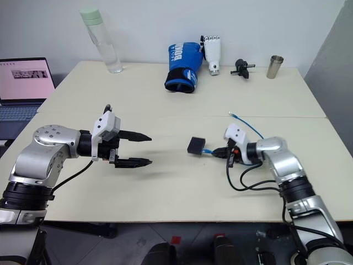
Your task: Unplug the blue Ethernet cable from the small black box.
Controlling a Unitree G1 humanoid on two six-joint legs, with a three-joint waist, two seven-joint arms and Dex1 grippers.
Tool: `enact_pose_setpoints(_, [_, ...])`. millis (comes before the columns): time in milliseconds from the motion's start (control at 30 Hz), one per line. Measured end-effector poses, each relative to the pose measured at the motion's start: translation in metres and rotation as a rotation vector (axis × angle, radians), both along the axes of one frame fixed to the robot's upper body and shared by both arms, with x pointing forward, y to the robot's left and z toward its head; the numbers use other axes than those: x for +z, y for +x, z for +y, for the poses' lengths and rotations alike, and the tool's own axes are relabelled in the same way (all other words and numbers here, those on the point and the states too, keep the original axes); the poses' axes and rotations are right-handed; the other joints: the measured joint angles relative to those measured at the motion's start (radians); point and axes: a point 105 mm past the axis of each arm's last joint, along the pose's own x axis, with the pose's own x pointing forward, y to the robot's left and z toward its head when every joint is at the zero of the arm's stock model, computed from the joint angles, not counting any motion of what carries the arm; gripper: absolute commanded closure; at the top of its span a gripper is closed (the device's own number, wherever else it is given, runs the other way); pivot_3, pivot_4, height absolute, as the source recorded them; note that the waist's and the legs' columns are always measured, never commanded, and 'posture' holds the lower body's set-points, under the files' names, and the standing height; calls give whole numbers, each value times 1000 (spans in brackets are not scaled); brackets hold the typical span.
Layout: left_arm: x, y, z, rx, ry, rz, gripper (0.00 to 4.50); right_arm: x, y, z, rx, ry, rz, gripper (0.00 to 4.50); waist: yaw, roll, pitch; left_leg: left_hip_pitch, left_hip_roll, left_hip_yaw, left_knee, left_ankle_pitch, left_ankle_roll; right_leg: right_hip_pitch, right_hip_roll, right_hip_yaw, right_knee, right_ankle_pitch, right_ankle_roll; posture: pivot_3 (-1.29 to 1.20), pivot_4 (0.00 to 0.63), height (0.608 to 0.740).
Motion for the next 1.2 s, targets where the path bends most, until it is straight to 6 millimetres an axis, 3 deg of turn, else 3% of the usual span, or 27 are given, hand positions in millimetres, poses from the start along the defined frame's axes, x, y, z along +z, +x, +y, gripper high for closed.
enact_pose_setpoints(167, [8, 7, -4, 38, -115, 67, 0, 48, -8, -19, -16, -33, -162, 4456, 4, 0, 0, 0, 0, 0, 0, 0, 0, 0, 0, 0, 0, 0, 0, 0, 150, 740])
enact_pose_setpoints(333, [38, 23, -23, 86, -401, 155, 0, 64, -9, -22, 30, -144, -404, 4456, 5, 0, 0, -1, -1, 0, 1, 0, 0, 0, 0, 0, 0, 0, 0, 0, 150, 740])
enact_pose_setpoints(433, [52, 25, -39, 64, -539, 236, 0, 67, -11, -18, 61, -172, -536, 4456, 4, -1, 0, -1, -1, 0, 0, 0, 0, 0, 0, 0, 0, 0, 1, 0, 150, 740])
enact_pose_setpoints(667, [47, 26, -63, 27, -623, 300, 0, 72, -10, -5, 62, -141, -710, 4456, -2, -1, 0, 0, 0, 0, 0, 0, -1, 0, 0, 1, 1, 0, 0, 0, 150, 740])
enact_pose_setpoints(1200, [52, 44, -87, -15, -655, 261, 0, 79, -13, 4, 81, -128, -816, 4456, 4, -1, 0, 0, -1, 0, 0, 0, -1, 0, -1, 1, 0, 0, 1, 0, 150, 740])
